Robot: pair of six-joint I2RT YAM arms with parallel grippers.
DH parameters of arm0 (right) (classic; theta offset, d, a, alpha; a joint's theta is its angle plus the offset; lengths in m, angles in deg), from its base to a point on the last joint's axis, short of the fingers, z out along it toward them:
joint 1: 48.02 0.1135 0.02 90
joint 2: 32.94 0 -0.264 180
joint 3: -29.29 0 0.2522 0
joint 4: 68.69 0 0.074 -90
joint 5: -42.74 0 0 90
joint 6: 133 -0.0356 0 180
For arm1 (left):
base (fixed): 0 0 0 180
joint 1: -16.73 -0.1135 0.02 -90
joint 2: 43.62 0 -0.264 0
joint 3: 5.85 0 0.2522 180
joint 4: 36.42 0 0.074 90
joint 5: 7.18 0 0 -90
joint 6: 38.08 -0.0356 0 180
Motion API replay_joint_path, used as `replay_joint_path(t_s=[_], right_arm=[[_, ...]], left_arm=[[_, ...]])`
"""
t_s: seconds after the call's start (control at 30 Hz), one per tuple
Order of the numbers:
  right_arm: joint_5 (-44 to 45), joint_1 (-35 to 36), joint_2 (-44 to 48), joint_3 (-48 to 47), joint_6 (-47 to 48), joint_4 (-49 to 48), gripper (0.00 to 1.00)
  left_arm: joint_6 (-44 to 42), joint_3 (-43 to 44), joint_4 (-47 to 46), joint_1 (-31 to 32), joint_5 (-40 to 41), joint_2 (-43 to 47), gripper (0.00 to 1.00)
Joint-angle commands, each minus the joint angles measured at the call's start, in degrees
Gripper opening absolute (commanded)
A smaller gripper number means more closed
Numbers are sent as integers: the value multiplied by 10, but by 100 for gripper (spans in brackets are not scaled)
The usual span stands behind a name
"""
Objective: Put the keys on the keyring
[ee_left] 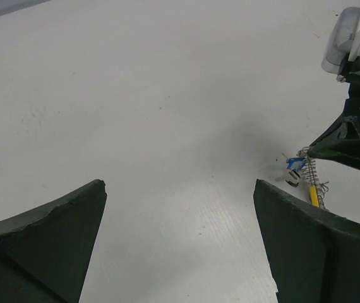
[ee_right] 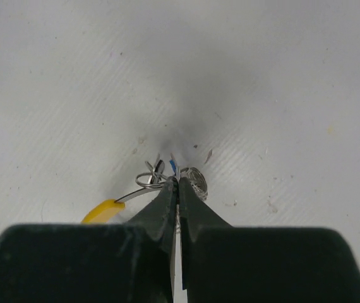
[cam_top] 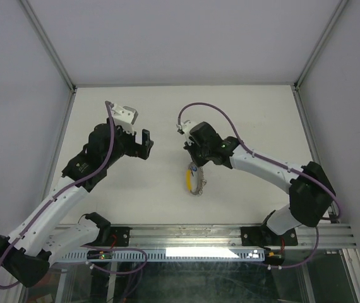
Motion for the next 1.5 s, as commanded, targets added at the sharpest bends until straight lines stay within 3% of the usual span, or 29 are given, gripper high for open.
replay_joint_path(t_s=[0.0, 0.27, 0.47, 0.53, 0.7, 0.83, 1.07, 1.27, 1.47], right_arm=[[-20, -9, -41, -46, 6, -88, 0], [-39, -20, -109, -50, -7, -160, 10], [-69, -37, -87, -16, -40, -215, 36], [-81, -44, -63, 4, -54, -231, 49], [-77, -60, 10, 69, -122, -265, 58], [-71, -62, 68, 70, -157, -202, 66], [-34, -75, 190, 69, -157, -104, 97], [6, -78, 328, 69, -141, -47, 99], [87, -78, 485, 115, -123, -34, 99]], left_arm=[[24, -10, -11, -36, -41, 17, 99], [39, -51, -22, -89, -88, 24, 99], [55, -78, -40, -134, -133, 26, 99], [61, -83, -44, -147, -146, 26, 99], [74, -84, -37, -165, -164, 5, 99], [91, -65, -23, -165, -179, -28, 99], [146, -36, 14, -165, -109, 6, 99], [134, -32, 45, -165, -12, 101, 99], [103, -52, 56, -165, 35, 218, 99]])
